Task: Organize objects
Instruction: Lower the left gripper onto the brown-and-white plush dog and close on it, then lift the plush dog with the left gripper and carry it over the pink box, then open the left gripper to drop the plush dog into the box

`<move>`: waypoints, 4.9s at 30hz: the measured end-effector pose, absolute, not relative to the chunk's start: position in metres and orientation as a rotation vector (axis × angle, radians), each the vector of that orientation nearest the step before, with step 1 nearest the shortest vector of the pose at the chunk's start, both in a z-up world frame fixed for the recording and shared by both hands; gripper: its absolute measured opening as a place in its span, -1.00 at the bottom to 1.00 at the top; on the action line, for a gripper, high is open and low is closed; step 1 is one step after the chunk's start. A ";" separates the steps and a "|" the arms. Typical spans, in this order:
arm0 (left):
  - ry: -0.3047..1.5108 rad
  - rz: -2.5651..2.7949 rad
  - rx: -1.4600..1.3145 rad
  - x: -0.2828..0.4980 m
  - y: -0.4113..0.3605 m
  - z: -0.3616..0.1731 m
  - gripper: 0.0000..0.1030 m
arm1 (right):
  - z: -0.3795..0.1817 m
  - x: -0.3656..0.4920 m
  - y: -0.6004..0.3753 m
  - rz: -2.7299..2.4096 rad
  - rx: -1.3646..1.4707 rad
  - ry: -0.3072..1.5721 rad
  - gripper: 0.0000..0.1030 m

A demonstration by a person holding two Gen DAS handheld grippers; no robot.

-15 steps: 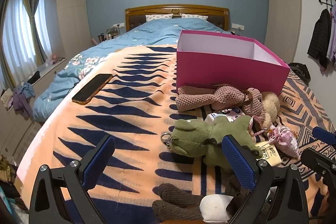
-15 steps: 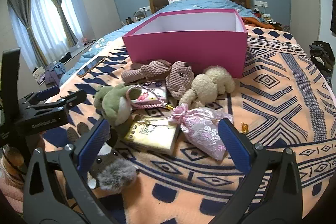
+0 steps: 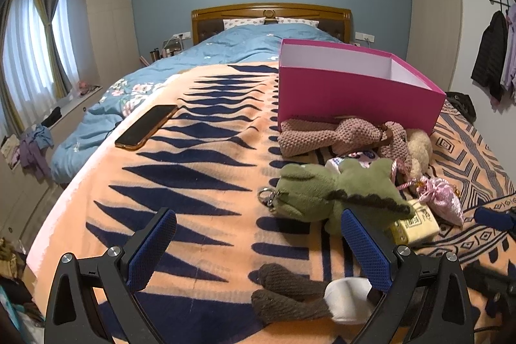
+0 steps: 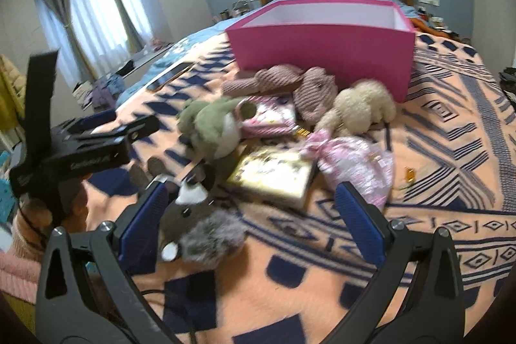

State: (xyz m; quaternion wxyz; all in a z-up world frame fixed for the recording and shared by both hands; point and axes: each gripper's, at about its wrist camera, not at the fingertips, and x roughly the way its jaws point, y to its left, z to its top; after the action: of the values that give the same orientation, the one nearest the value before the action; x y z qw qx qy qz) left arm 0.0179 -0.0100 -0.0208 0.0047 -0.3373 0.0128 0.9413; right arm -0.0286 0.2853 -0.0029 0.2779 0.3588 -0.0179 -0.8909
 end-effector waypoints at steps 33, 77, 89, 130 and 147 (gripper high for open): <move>0.234 2.433 -1.026 0.043 0.035 -0.056 0.34 | -0.021 -0.031 0.314 -2.283 1.065 -0.141 0.17; 0.272 2.489 -0.735 -0.007 0.038 0.061 -0.13 | 0.092 -0.085 0.332 -2.317 0.700 -0.259 0.01; 0.274 2.528 -0.764 -0.091 0.034 0.082 -0.14 | 0.114 -0.167 0.313 -2.322 0.686 -0.257 0.01; 0.398 2.601 -1.011 -0.192 0.047 0.025 -0.17 | 0.046 -0.274 0.307 -2.364 1.055 -0.205 0.21; 0.300 2.587 -1.070 -0.172 0.033 0.028 -0.17 | 0.037 -0.279 0.292 -2.080 1.134 -0.170 0.27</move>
State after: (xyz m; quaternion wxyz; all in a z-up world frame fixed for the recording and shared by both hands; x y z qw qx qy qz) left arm -0.1722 0.0331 0.0281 0.1624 -0.3751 0.1051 0.9066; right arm -0.2794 0.2923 0.0366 0.3738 0.4427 -0.0666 -0.8123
